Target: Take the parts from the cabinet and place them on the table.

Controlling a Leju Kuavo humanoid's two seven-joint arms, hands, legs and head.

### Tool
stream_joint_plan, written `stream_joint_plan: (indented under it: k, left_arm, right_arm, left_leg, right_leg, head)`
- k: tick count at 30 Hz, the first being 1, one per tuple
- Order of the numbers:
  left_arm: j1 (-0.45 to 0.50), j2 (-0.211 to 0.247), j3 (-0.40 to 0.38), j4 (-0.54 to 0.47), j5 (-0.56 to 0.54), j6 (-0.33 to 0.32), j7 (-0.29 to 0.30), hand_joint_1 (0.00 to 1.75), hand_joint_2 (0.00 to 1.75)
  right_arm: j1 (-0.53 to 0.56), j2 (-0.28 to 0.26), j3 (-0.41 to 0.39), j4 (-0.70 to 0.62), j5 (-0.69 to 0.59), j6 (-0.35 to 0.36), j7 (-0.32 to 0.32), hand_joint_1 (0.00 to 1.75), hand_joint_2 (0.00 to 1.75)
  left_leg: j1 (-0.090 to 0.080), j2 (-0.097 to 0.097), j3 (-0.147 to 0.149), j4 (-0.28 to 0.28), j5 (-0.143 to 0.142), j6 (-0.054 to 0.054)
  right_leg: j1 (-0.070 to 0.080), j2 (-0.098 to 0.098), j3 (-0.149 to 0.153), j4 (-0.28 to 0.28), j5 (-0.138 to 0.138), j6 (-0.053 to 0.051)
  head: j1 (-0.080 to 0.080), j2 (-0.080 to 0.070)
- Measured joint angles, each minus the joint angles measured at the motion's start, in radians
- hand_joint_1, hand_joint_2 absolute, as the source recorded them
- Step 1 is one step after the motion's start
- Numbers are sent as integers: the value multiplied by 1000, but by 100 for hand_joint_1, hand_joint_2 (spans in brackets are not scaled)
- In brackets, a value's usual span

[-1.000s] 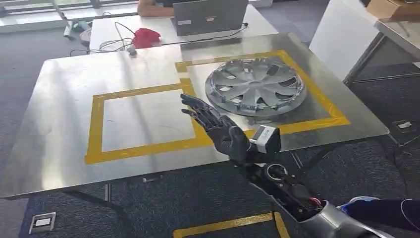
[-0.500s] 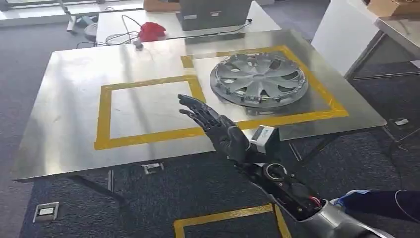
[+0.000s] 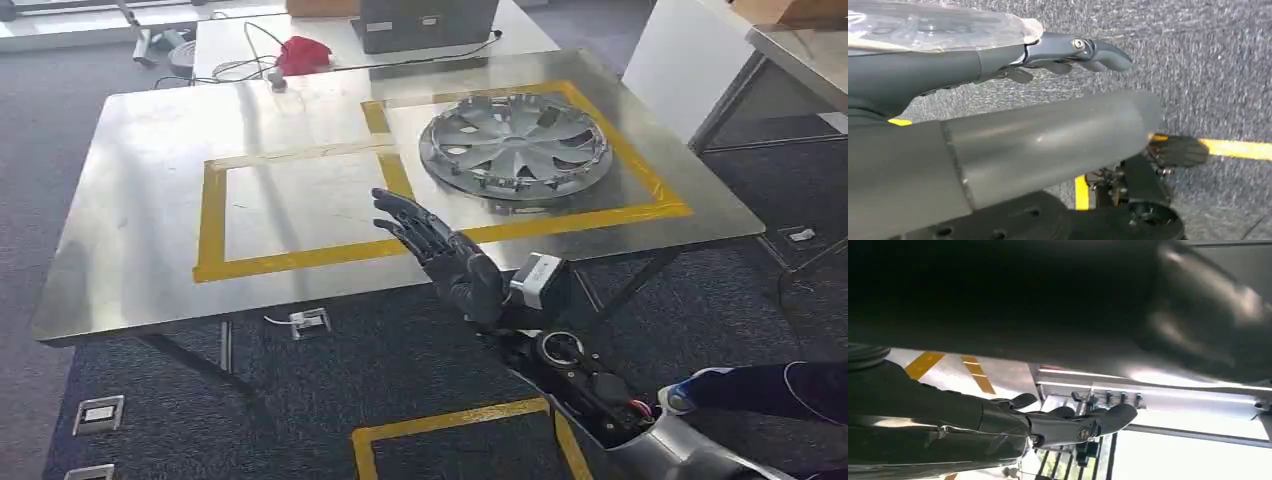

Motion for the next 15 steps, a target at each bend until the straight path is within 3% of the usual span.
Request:
stream_joint_plan:
  k: [1,2,4,5,6,7,8,10,11,12,14,15]
  left_arm:
    - [1,-1,-1,0,0,0,0,0,0]
    - [1,-2,-2,0,0,0,0,0,0]
    - [1,-2,-2,0,0,0,0,0,0]
    - [1,-2,-3,0,0,0,0,0,0]
    - [1,-2,-4,0,0,0,0,0,0]
    - [1,-2,-4,0,0,0,0,0,0]
    - [1,-2,-5,0,0,0,0,0,0]
    - [-1,-2,-5,0,3,0,0,0,0]
    - [-4,-3,-6,0,3,1,0,0,0]
    - [-4,-2,-7,0,4,2,0,0,0]
    - [-4,-2,-10,0,5,3,0,0,0]
    - [-5,-3,-11,0,5,4,0,0,0]
  right_arm:
    - [-1,0,0,0,0,0,0,0,0]
    - [-1,0,-1,0,0,0,0,0,0]
    - [0,0,-2,0,0,0,1,0,0]
    - [0,0,-2,0,0,0,1,0,0]
    - [1,0,-2,1,0,0,1,0,0]
    - [2,0,-2,2,0,2,0,0,0]
    - [3,0,-3,2,0,5,0,0,0]
    - [5,0,-4,1,0,14,-1,0,0]
    - [5,0,-5,0,2,18,-1,0,0]
    - [5,0,-5,0,4,20,0,0,0]
    - [3,0,-6,0,8,24,1,0,0]
    - [3,0,-6,0,8,25,3,0,0]
  left_leg:
    - [5,-2,-6,14,-25,-5]
    - [7,-2,-24,61,-71,-14]
    - [17,-2,-87,231,-174,-27]
    - [19,-2,-110,302,-201,-32]
    - [23,-2,-113,331,-201,-36]
    - [26,-2,-92,307,-179,-39]
    - [28,-2,-46,240,-142,-42]
    - [35,-1,77,37,-77,-46]
    - [32,-4,102,-9,-95,-46]
    - [25,-10,89,0,-80,-27]
    - [22,-11,79,4,-77,-19]
    - [26,-10,74,-2,-69,-7]
  right_leg:
    - [-4,-5,-1,-5,9,-2]
    - [-5,-5,-10,-6,16,-10]
    - [-5,-6,-30,-5,30,-13]
    - [-6,-6,-41,-3,36,-13]
    - [-7,-6,-51,-1,43,-11]
    - [-9,-6,-60,2,47,-8]
    - [-12,-6,-68,6,51,-4]
    - [-16,-5,-79,17,55,4]
    - [-11,-5,-89,19,58,11]
    - [-11,-4,-90,19,67,21]
    - [-12,-4,-93,17,79,36]
    - [-11,-3,-97,17,83,43]
  head:
    - [1,0]
    - [-3,0]
    - [-3,0]
    - [-3,0]
    - [-3,0]
    - [-3,0]
    - [-3,0]
    - [-4,0]
    - [-6,0]
    - [-2,0]
    - [-4,0]
    - [-4,0]
